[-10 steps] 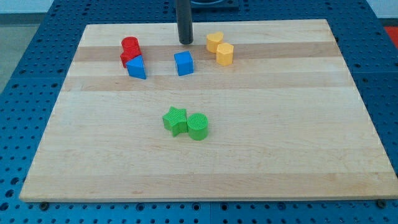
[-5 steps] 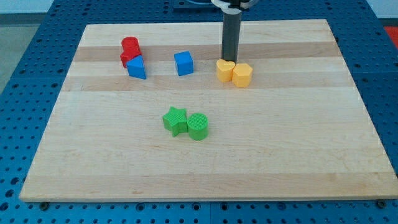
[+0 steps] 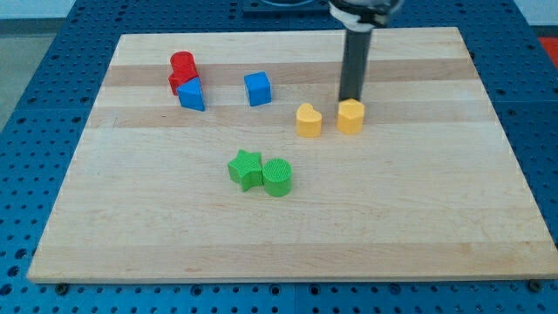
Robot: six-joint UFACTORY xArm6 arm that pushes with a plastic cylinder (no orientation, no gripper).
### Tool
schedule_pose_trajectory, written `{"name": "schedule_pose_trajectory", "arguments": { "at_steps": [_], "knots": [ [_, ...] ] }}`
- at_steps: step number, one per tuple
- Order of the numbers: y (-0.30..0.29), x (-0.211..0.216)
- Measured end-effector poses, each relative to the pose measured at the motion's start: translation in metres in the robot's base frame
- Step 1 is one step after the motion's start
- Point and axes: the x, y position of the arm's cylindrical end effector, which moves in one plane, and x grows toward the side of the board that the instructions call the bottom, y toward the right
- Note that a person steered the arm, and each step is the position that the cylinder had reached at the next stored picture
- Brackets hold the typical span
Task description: Push the yellow blocks into the green blocks
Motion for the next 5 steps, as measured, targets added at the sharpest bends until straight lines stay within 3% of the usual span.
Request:
{"name": "schedule_pose_trajectory", "arguments": {
  "at_steps": [1,2,5],
  "knots": [
    [-0.019,0.066],
    [-0.034,0.085],
    [-0.048,-0.002]
  ]
}}
